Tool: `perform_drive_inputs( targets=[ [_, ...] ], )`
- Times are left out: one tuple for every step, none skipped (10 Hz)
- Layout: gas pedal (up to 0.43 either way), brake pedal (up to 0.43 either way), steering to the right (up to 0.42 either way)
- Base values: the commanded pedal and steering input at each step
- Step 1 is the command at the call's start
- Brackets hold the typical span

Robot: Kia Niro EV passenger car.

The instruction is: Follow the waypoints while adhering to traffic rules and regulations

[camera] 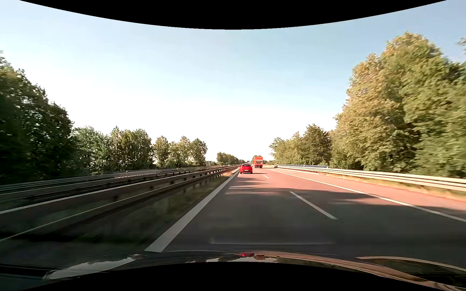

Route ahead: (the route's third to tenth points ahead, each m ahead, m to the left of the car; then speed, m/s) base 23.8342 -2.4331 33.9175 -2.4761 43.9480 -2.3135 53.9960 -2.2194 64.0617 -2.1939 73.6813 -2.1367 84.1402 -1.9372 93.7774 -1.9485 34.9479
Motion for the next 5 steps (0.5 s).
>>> perform_drive_inputs(
  targets=[
    [0.280, 0.006, -0.001],
    [0.280, 0.006, -0.001],
    [0.280, 0.006, -0.001],
    [0.280, 0.006, -0.001],
    [0.268, 0.006, -0.001]
  ],
)
